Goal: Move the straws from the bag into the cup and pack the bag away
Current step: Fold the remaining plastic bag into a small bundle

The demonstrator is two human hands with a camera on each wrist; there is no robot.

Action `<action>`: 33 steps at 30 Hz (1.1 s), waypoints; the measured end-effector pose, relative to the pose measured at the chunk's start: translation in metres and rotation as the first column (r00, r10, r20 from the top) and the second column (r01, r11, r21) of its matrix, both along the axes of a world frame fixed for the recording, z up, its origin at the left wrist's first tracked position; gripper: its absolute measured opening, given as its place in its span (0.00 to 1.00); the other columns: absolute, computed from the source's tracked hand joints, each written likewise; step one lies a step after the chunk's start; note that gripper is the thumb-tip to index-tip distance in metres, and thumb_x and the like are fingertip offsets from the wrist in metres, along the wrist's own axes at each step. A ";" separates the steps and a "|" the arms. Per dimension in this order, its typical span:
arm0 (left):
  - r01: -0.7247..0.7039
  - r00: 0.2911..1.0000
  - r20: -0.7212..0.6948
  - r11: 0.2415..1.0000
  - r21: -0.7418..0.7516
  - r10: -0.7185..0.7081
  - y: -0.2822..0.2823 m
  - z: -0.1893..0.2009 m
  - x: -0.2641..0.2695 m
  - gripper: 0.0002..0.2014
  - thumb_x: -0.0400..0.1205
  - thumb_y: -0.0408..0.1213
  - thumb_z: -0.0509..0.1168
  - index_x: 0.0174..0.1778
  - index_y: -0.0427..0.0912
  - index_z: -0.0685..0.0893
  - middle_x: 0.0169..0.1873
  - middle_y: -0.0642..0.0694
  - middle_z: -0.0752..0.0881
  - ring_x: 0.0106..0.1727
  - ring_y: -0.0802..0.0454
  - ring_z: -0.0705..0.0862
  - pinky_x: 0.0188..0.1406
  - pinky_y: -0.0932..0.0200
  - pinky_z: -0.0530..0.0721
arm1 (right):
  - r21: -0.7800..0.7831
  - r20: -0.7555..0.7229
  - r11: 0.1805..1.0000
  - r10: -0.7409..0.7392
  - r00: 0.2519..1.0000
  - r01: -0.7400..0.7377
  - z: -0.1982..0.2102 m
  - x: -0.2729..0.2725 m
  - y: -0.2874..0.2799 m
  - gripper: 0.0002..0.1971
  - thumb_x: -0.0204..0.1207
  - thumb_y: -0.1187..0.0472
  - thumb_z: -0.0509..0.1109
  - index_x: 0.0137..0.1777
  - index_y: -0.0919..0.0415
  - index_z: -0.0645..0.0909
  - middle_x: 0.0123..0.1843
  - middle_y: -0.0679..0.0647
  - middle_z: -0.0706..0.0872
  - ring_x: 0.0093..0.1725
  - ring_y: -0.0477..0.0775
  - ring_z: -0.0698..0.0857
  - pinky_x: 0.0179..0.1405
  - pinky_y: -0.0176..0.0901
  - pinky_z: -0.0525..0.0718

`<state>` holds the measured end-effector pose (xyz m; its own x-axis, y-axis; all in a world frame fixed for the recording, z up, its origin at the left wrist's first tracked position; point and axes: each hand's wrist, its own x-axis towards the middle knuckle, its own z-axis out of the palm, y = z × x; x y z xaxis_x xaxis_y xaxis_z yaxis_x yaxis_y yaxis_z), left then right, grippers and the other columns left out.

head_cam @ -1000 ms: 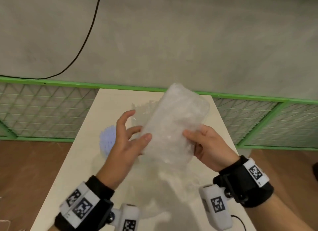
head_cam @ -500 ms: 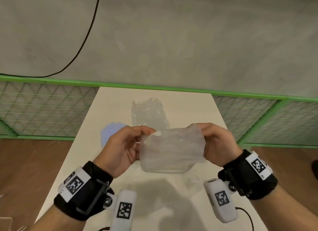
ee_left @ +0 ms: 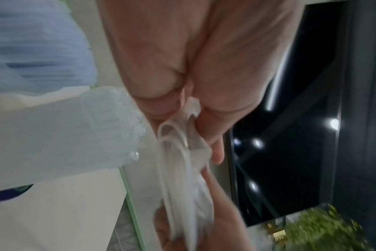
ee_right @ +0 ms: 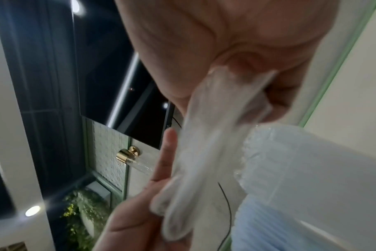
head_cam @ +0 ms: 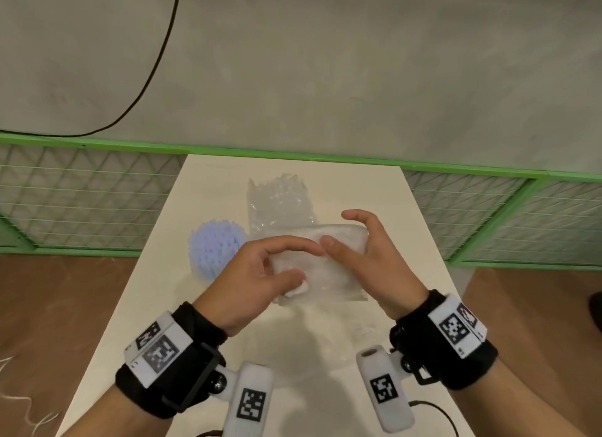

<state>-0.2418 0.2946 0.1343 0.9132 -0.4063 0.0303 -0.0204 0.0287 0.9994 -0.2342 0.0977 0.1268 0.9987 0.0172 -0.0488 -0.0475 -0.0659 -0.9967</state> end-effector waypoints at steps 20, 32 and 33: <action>-0.311 0.948 0.203 0.562 0.766 0.247 0.116 -0.123 -0.042 0.29 0.69 0.12 0.59 0.40 0.55 0.90 0.48 0.60 0.80 0.49 0.58 0.78 0.47 0.83 0.68 | -0.870 -0.401 0.039 0.526 0.750 -0.492 -0.212 -0.033 0.000 0.13 0.79 0.53 0.71 0.60 0.56 0.83 0.63 0.54 0.81 0.63 0.61 0.79 0.55 0.50 0.75; -0.138 0.949 -0.119 0.725 0.675 0.291 0.100 -0.131 -0.051 0.30 0.58 0.63 0.81 0.55 0.59 0.86 0.58 0.61 0.77 0.60 0.61 0.78 0.62 0.60 0.76 | -0.056 -0.033 0.942 0.329 0.944 -0.331 -0.038 -0.011 -0.054 0.03 0.73 0.74 0.72 0.41 0.69 0.85 0.32 0.56 0.88 0.28 0.45 0.84 0.30 0.35 0.83; -0.137 0.953 -0.132 0.777 0.614 0.272 0.092 -0.129 -0.049 0.35 0.53 0.70 0.79 0.56 0.60 0.86 0.60 0.62 0.77 0.62 0.64 0.77 0.64 0.57 0.78 | 0.006 -0.011 0.947 0.320 0.947 -0.320 -0.029 -0.011 -0.056 0.01 0.72 0.69 0.74 0.40 0.65 0.86 0.32 0.55 0.88 0.26 0.46 0.83 0.29 0.35 0.83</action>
